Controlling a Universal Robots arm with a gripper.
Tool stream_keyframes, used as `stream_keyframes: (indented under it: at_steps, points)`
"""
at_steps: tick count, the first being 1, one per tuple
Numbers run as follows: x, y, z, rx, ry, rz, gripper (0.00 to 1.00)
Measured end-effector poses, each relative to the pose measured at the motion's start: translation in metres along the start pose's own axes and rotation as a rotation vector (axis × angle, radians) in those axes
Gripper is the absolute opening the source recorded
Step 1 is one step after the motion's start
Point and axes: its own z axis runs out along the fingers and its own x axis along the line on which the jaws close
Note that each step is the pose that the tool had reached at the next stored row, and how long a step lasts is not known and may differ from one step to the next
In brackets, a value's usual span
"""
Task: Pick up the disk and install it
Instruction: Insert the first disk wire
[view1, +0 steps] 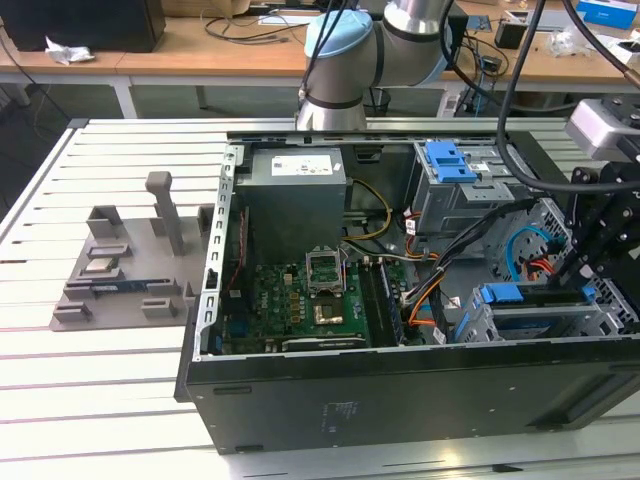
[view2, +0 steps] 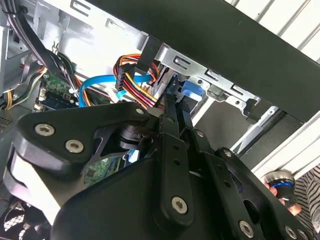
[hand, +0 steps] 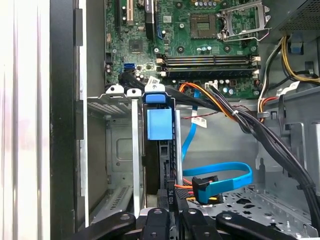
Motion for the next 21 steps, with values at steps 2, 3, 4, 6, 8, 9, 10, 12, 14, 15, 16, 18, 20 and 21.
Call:
stream_keyframes:
  at_steps: [2, 3, 4, 6, 8, 9, 10, 12, 14, 15, 16, 18, 20, 21]
  points:
    - [0.0000, -0.0001, 0.0010, 0.0000, 0.0000, 0.000, 0.17]
    - [0.0000, -0.0001, 0.0011, 0.0000, 0.0000, 0.000, 0.17]
    - [0.0000, -0.0001, 0.0013, -0.0001, -0.0002, 0.000, 0.17]
    - [0.0001, -0.0001, 0.0008, -0.0001, -0.0006, 0.000, 0.17]
    - [0.0001, 0.0003, -0.0055, -0.0001, -0.0016, 0.000, 0.17]
    - [0.0005, 0.0002, -0.0055, -0.0004, -0.0098, -0.001, 0.17]
    - [0.0028, 0.0001, -0.0054, -0.0008, -0.0225, -0.002, 0.17]
    - [0.0053, 0.0000, -0.0051, -0.0011, -0.0288, -0.002, 0.17]
    - [0.0075, -0.0001, -0.0051, -0.0011, -0.0294, -0.002, 0.17]
    - [0.0079, -0.0001, -0.0045, -0.0011, -0.0303, -0.002, 0.17]
    - [0.0079, -0.0001, -0.0044, -0.0011, -0.0303, -0.002, 0.17]
    - [0.0080, -0.0002, -0.0035, -0.0012, -0.0318, -0.002, 0.17]
    - [0.0079, -0.0002, -0.0029, -0.0013, -0.0325, -0.002, 0.17]
    - [0.0079, -0.0003, -0.0024, -0.0014, -0.0328, -0.002, 0.17]
